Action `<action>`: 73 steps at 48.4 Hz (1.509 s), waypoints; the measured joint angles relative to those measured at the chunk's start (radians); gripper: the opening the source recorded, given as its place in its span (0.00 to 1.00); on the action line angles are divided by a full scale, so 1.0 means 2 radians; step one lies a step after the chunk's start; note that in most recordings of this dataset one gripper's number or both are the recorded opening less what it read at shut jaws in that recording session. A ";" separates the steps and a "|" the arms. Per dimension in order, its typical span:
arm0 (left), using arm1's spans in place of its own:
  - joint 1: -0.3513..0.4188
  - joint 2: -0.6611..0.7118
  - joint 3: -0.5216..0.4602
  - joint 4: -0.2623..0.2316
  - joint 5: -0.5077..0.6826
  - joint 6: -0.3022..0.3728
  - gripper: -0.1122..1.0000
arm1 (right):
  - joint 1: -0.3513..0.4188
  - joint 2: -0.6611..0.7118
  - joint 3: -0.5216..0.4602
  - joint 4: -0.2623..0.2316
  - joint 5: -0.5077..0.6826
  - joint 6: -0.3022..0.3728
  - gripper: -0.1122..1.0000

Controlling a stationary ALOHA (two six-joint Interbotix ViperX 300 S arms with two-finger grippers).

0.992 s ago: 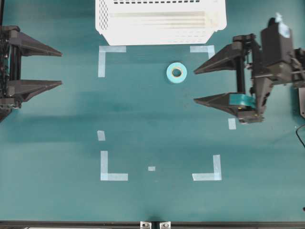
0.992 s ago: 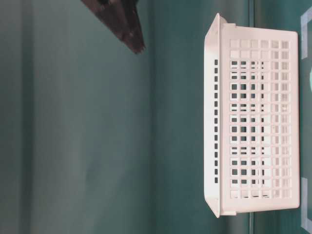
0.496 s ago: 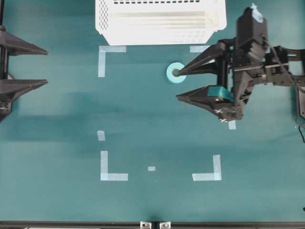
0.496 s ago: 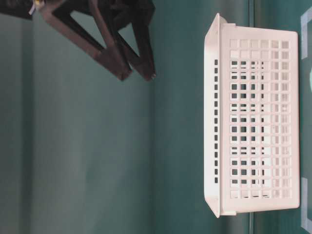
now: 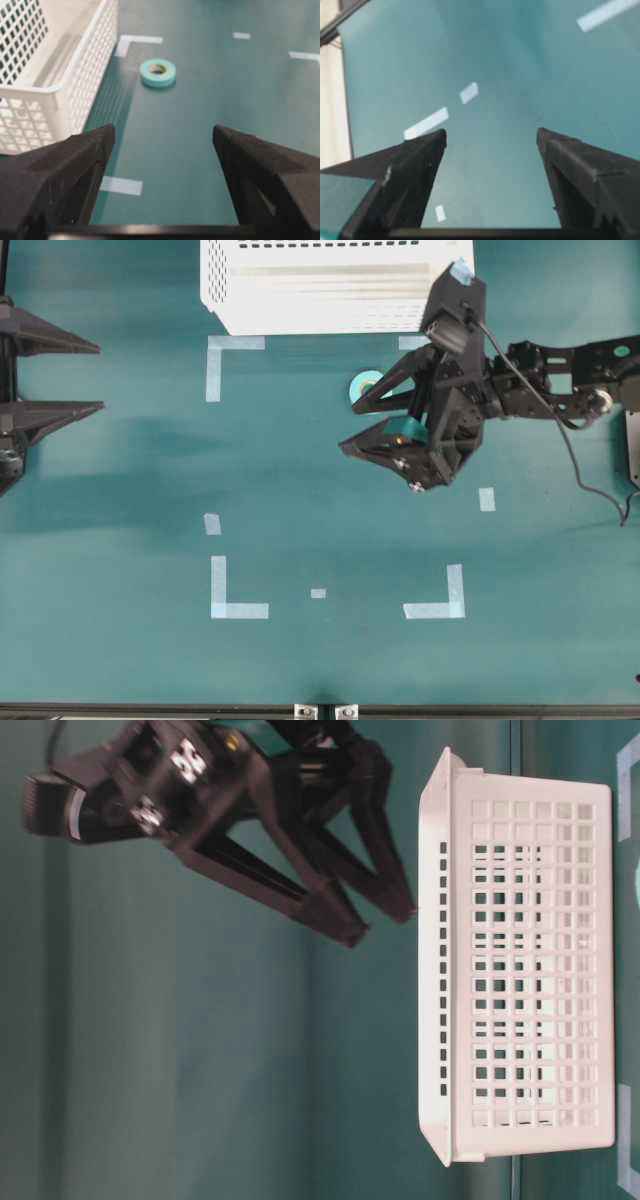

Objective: Put the tape into the white basket.
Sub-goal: 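Rotate the right gripper downward and position it above the blue tape roll, then lower the open right gripper over the blue tape roll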

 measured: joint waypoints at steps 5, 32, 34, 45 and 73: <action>0.005 0.000 0.000 0.001 0.001 0.000 0.88 | -0.011 0.005 -0.001 -0.001 0.011 0.021 0.88; 0.023 0.000 0.005 0.000 0.002 0.001 0.88 | -0.053 0.009 -0.017 -0.020 0.076 0.077 0.87; 0.025 0.000 0.005 0.001 0.002 0.001 0.88 | -0.057 0.009 -0.027 -0.025 0.096 0.081 0.87; 0.025 -0.001 0.005 0.000 0.002 0.000 0.88 | -0.067 0.012 -0.097 -0.095 0.209 0.140 0.87; 0.025 -0.001 0.005 0.000 0.002 0.001 0.88 | -0.051 0.026 -0.170 -0.334 0.513 0.421 0.87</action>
